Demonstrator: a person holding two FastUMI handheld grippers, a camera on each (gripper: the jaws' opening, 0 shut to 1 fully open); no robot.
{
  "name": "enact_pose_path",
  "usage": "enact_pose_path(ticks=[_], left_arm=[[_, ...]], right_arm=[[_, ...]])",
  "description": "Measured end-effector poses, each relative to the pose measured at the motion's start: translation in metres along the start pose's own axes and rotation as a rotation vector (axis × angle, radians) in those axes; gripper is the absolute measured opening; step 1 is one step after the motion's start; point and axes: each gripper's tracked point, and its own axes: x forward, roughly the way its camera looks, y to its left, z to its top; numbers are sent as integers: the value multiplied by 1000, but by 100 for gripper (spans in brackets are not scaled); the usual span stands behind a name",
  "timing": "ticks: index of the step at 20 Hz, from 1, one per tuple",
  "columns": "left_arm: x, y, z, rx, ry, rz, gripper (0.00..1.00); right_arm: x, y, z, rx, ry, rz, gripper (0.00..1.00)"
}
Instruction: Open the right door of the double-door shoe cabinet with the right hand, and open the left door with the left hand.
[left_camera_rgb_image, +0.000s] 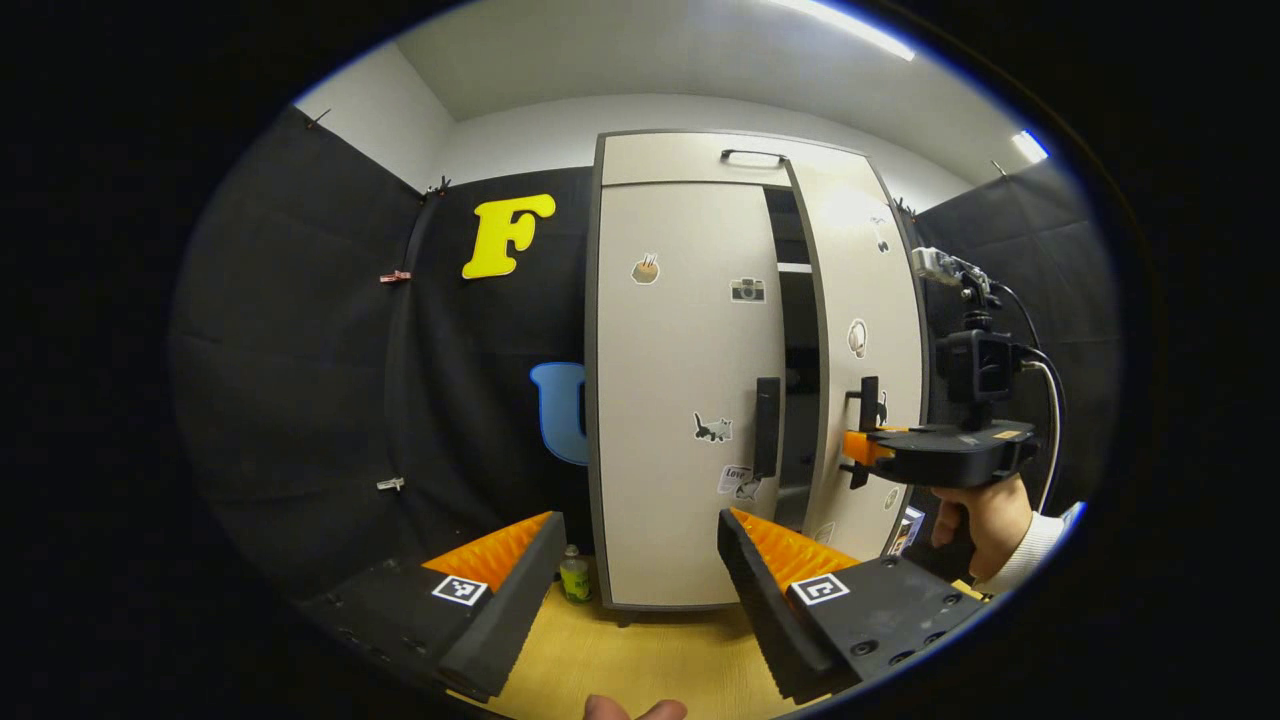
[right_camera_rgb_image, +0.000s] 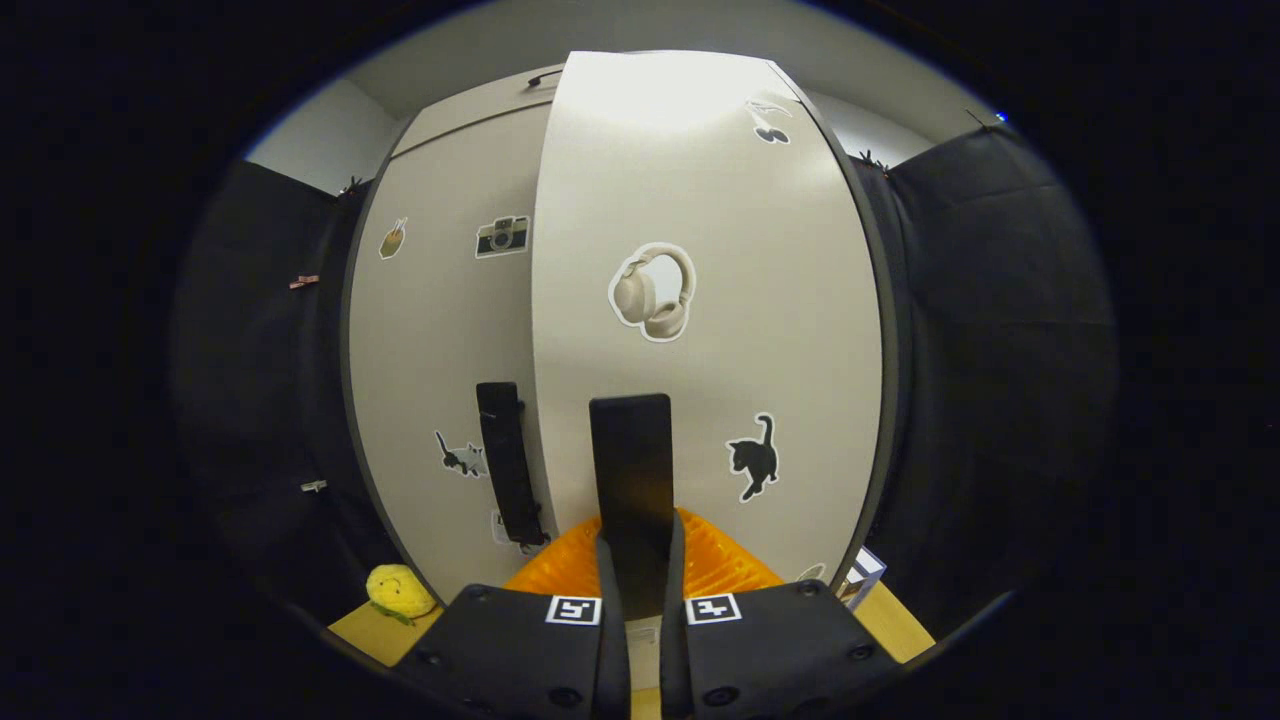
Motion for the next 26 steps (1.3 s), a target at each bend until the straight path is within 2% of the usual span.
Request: enact_pose_path(ticks=[4, 14, 26], left_arm=[[-7, -17, 1, 3, 1, -8, 94], [-17, -54, 3, 9, 3, -34, 94], [-24, -97, 5, 25, 0, -105, 94]], right_arm=[[-9, -7, 1, 2, 2, 24, 15], [-28, -22, 5, 13, -5, 29, 16], [-44, -49, 7, 13, 12, 31, 15]])
